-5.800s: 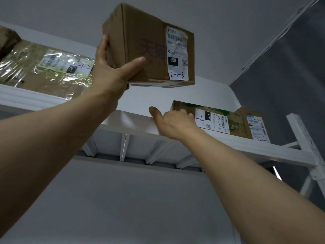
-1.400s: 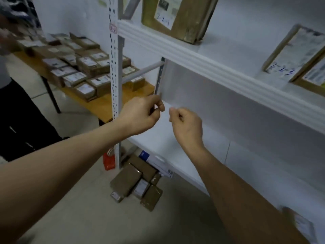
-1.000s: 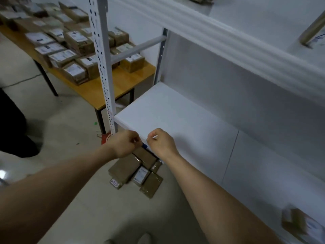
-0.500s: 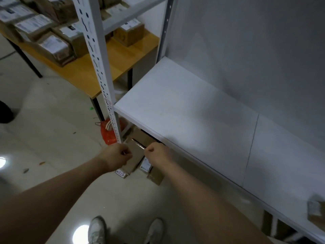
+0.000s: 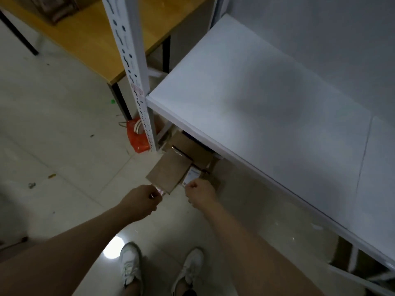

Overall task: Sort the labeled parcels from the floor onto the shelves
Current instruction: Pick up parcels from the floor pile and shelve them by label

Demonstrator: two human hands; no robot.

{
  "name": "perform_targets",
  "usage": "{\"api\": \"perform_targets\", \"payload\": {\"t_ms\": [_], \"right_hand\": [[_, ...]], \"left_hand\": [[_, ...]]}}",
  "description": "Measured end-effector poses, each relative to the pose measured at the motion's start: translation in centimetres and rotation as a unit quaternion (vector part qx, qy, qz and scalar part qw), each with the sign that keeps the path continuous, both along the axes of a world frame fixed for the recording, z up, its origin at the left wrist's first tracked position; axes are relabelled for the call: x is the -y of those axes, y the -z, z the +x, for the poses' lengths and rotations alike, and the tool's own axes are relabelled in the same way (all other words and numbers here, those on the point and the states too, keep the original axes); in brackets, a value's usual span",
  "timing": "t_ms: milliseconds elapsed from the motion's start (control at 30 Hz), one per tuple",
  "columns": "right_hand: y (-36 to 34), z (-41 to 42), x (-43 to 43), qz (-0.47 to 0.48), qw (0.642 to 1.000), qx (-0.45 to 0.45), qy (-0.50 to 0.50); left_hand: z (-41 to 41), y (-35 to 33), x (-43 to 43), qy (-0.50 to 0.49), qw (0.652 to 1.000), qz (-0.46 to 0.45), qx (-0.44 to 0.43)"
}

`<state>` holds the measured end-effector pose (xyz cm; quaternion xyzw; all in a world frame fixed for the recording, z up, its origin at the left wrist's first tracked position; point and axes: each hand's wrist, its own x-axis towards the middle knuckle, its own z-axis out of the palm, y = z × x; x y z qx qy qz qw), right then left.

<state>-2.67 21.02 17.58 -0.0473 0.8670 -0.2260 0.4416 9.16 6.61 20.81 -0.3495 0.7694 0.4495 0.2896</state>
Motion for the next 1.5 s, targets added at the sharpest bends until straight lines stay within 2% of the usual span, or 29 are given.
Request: {"api": "perform_targets", "payload": {"t_ms": [133, 300, 567, 700, 800, 867, 933, 967, 1000, 1067, 1100, 1200, 1300, 1400, 1500], "right_hand": [[7.4, 1.0, -0.5, 0.032, 0.998, 0.032, 0.039], [12.8, 1.3, 0.4, 0.011, 0.989, 0.092, 0.111], [24.5, 0.1, 1.2, -0.046, 0.974, 0.092, 0.200], [31.7, -1.0, 1.7, -0.054, 0.959, 0.072, 0.270], [36.6, -1.8, 2.4, -0.074, 0.954, 0.044, 0.286], [39.3, -2.2, 3.0, -0.104, 0.948, 0.043, 0.299], [41.2, -2.7, 3.8, -0.157, 0.928, 0.083, 0.326], [41.9, -3.4, 4.2, -0.179, 0.920, 0.107, 0.333], [42.1, -4.0, 4.6, -0.190, 0.917, 0.123, 0.330], [41.8, -5.0, 4.9, -0.187, 0.928, 0.121, 0.298], [41.7, -5.2, 4.9, -0.184, 0.932, 0.114, 0.291], [40.6, -3.9, 4.5, -0.173, 0.925, 0.124, 0.314], [40.2, -2.5, 3.6, -0.155, 0.923, 0.153, 0.317], [39.6, -2.8, 2.8, -0.154, 0.931, 0.155, 0.293], [38.8, -3.7, 2.9, -0.172, 0.934, 0.144, 0.277]], "left_hand": [[2.0, 5.6, -0.1, -0.055, 0.997, 0.029, 0.035], [3.4, 13.2, -0.3, -0.172, 0.982, 0.057, 0.048], [1.5, 26.2, -1.7, -0.336, 0.935, 0.110, -0.012], [0.3, 33.6, -0.7, -0.406, 0.908, 0.076, -0.078], [-0.7, 38.6, 0.5, -0.451, 0.881, 0.048, -0.136], [-1.3, 41.5, 1.3, -0.457, 0.879, -0.027, -0.136], [-1.6, 43.5, 2.4, -0.469, 0.872, -0.083, -0.115], [-1.8, 44.2, 3.2, -0.479, 0.868, -0.050, -0.122], [-2.1, 44.6, 4.0, -0.488, 0.862, 0.019, -0.135], [-2.4, 44.6, 4.8, -0.469, 0.854, 0.176, -0.138], [-2.6, 44.1, 4.8, -0.450, 0.856, 0.219, -0.133], [-2.4, 42.7, 3.9, -0.404, 0.877, 0.230, -0.122], [-1.3, 42.2, 2.8, -0.430, 0.860, 0.251, -0.115], [-1.2, 42.1, 2.9, -0.444, 0.834, 0.290, -0.151], [-1.9, 41.6, 3.3, -0.437, 0.838, 0.277, -0.173]]}}
